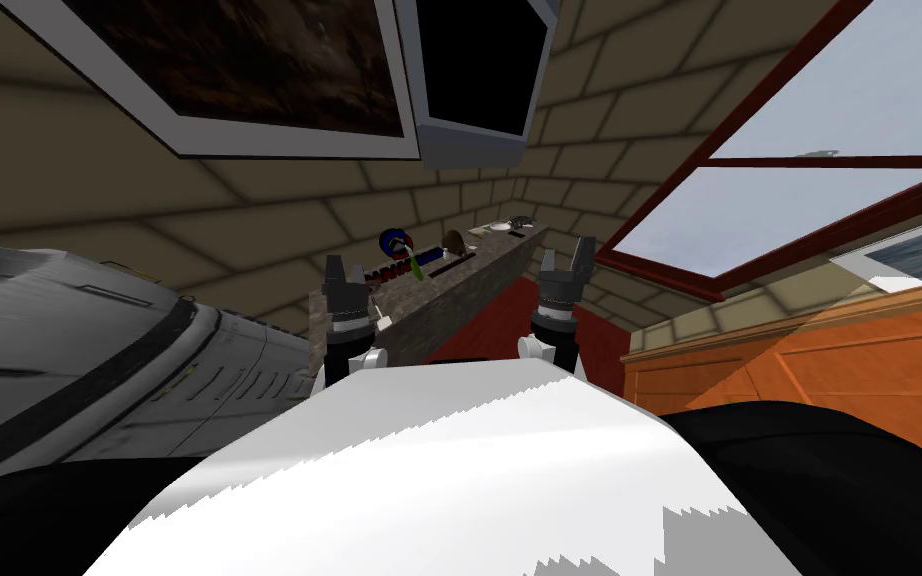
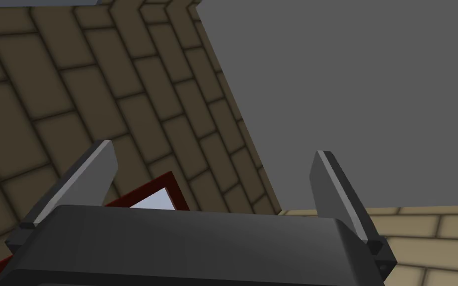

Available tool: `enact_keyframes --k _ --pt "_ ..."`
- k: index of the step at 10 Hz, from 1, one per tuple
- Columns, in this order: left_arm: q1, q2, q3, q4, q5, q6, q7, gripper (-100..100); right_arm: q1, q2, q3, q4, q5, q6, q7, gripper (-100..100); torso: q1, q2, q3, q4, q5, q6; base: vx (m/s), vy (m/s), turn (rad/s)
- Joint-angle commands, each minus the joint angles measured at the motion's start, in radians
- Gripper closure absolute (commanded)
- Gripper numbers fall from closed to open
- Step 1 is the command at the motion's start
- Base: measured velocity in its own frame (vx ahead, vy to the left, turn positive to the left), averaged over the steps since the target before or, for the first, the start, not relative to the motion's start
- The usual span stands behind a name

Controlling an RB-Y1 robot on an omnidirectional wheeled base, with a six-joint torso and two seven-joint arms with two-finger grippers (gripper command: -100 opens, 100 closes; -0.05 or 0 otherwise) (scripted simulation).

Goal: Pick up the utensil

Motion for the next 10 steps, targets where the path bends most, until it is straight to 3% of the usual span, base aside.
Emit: enact_keyframes --k 1,5,6,10 --pt "0.012 0.038 0.007 0.0 0.005 0.033 0.0 -100 0.0 0.0 0.0 0.0 0.0 0.0 0.0 0 0.0 0.0 0.0 0.0 0.0 0.0 0.005 0.009 -0.102" --pt "0.053 0.119 0.036 -0.004 0.017 0.141 -0.001 -100 0.0 0.0 0.0 0.0 0.0 0.0 0.0 0 0.003 0.0 0.0 0.0 0.001 0.0 0.008 0.035 -0.138" --pt "0.053 0.119 0.036 -0.004 0.017 0.152 -0.001 -100 0.0 0.0 0.0 0.0 0.0 0.0 0.0 0 0.003 0.0 0.0 0.0 0.001 0.0 0.007 0.03 -0.063" --pt "0.097 0.193 0.067 -0.012 0.028 0.274 -0.003 -100 0.0 0.0 0.0 0.0 0.0 0.0 0.0 0 0.003 -0.001 0.0 0.0 0.001 0.0 0.007 0.034 -0.138"
